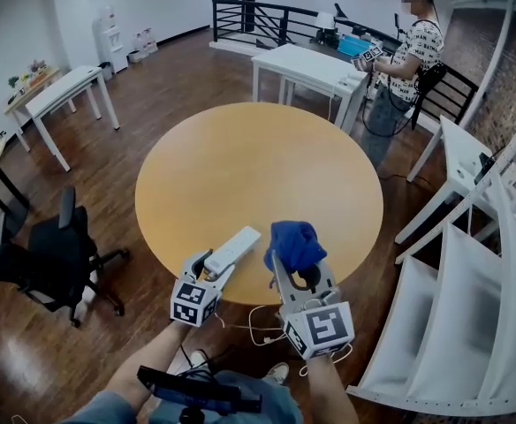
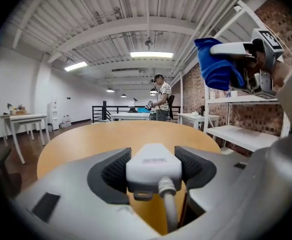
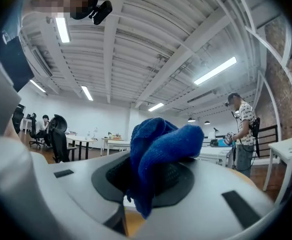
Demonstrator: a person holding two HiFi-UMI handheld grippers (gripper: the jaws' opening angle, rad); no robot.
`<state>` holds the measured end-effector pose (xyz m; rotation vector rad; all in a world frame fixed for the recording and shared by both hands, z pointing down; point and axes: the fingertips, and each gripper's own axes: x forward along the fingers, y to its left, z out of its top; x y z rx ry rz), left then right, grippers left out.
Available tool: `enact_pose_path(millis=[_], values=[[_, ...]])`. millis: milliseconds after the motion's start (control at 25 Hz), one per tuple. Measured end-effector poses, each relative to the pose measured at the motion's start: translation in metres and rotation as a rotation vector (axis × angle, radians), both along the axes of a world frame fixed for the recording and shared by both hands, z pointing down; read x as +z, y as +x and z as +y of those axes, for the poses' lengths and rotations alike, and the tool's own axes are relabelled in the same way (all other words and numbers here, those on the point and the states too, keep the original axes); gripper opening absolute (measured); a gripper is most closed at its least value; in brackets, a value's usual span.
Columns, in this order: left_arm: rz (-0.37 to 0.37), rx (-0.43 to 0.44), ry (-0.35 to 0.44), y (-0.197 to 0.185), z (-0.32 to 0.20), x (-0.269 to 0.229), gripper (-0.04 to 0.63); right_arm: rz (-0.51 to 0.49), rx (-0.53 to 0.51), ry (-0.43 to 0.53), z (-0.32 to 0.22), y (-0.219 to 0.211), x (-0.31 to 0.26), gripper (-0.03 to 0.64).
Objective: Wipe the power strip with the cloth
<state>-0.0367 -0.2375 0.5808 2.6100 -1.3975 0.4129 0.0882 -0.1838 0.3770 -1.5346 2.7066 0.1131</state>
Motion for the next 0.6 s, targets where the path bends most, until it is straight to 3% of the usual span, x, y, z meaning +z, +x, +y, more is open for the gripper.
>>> enact_pose_path(millis=[200,400,600], values=[[-0.019,-0.014,-0.076,-0.002,0.002,0.037,0.281,-0.005,0.005,-0.055,0.008,0.001,0.023,0.083],[-0.106,-0.048,-0.142,-0.014,0.002,0.079,0.282,-0.004,0.006,-0.105,0.012,0.002,0.040,0.083],[-0.124,-0.040,-0.153,-0.006,0.003,0.079,0.282,-0.006,0.000,-0.139,0.016,0.002,0.053,0.083]])
